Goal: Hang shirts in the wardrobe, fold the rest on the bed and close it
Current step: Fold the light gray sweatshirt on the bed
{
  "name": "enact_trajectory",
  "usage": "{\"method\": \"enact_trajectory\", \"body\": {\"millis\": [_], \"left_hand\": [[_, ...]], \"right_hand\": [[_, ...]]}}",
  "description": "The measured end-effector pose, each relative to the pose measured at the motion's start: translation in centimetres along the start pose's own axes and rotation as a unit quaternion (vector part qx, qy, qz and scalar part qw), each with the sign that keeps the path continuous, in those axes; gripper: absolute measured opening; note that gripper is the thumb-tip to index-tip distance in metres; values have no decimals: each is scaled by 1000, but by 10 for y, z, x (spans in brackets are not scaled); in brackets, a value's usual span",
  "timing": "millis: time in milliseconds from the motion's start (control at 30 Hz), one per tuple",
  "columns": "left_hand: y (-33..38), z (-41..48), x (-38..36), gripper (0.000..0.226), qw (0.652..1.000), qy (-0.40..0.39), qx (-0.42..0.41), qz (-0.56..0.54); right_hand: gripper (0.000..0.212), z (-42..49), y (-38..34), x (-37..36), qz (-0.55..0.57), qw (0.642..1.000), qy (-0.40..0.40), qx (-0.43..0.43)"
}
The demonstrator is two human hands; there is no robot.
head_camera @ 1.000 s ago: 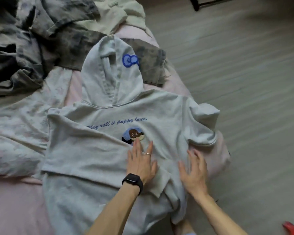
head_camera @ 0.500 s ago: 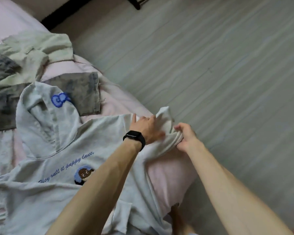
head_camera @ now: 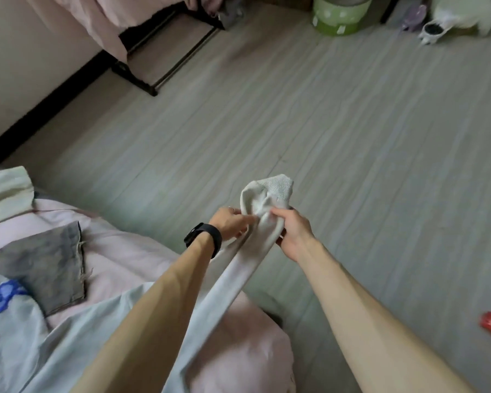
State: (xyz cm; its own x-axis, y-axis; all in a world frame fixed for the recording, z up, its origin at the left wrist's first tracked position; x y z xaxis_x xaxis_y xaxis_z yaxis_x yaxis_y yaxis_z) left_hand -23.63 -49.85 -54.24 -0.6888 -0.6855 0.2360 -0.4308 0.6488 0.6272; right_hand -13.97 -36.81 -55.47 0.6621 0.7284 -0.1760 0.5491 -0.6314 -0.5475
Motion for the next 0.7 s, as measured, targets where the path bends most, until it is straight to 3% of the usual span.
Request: {"method": "enact_trajectory", "body": {"millis": [233, 333, 433, 600, 700], "left_hand": [[64, -8, 5, 21, 990, 43, -34, -128], [93, -19, 13, 23, 993, 24, -55, -104], [121, -31, 11, 29, 993, -22, -78, -83], [147, -51, 25, 23, 988, -2, -127, 90], [130, -75, 53, 25, 952, 61, -153, 257]], "right_hand": [[18, -14, -62, 10, -60, 993, -49, 90], [13, -22, -88, 25, -143, 975, 22, 166], [12, -37, -114, 29, -252, 928, 110, 253], [8, -82, -127, 9, -311, 873, 153, 344], [9, -114, -102, -16, -334, 844, 151, 391]]}}
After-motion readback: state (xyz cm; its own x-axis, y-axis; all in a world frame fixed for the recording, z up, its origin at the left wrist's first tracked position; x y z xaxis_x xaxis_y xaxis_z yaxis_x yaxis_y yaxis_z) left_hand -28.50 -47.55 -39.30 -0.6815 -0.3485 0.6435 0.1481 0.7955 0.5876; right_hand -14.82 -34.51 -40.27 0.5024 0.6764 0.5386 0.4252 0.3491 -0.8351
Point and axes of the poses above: each hand's wrist, its own z-axis towards the middle knuckle, its own x-axis out of the back of the hand, y = z × x, the point moved 8 cm from there along z, towards the middle knuckle, and after that the axes turned 9 degrees about -z, right-handed, at the moved point
